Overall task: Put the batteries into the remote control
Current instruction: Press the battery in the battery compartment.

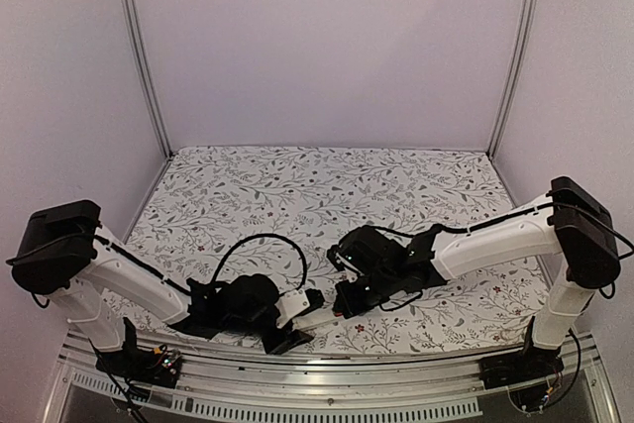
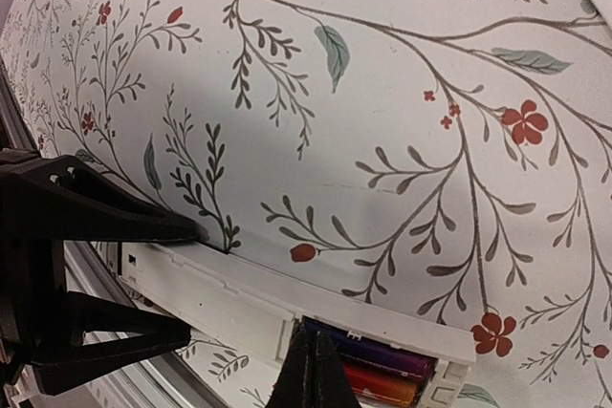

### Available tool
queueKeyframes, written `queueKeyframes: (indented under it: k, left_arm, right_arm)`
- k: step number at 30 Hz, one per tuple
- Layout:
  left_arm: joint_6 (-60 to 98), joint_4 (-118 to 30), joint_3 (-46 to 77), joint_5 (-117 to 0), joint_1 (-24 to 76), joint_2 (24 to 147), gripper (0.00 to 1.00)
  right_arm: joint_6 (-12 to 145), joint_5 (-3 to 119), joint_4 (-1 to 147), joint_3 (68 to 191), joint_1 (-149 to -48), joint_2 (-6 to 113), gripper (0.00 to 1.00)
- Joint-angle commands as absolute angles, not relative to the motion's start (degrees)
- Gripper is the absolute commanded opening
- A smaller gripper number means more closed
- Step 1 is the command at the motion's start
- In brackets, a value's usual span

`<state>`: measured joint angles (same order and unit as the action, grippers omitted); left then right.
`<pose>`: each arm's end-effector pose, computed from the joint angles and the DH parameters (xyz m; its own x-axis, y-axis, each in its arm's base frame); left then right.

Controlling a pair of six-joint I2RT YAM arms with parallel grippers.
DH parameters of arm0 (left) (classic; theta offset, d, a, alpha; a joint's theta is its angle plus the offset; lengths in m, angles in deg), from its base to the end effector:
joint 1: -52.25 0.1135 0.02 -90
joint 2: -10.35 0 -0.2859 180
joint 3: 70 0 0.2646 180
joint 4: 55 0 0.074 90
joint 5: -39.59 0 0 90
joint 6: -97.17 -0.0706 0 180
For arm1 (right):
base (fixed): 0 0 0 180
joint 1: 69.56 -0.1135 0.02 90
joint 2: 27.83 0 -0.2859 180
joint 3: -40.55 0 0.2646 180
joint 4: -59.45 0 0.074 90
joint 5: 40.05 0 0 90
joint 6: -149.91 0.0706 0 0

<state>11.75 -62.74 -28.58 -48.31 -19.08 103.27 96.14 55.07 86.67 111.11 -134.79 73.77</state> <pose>0.0997 -0.2869 0.0920 -0.2956 0.6256 -0.7220 0.9176 0.3962 -0.0324 0.1535 0.3478 0.1344 -0.8336 -0.4015 -0.3795 -0.5348 0.7586 0.3721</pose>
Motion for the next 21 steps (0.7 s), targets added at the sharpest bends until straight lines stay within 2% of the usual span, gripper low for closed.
queueKeyframes:
  k: [1,9,21]
  left_arm:
    - [12.18,-62.57,-29.34,-48.4,-18.3,104.24,0.56]
    - [12.36,-62.46,-29.15,-48.04,-18.29,104.15,0.56]
    - [12.43,-62.55,-29.24,-46.97,-18.25,104.17,0.56]
  right_arm:
    - [96.11,54.01,92.01,109.65,-134.95,74.62,0.0]
    - [94.02,51.8,94.71,114.86,-135.04,70.46,0.0]
    - [95.08,55.12,90.5,112.91,-135.74,70.11,0.0]
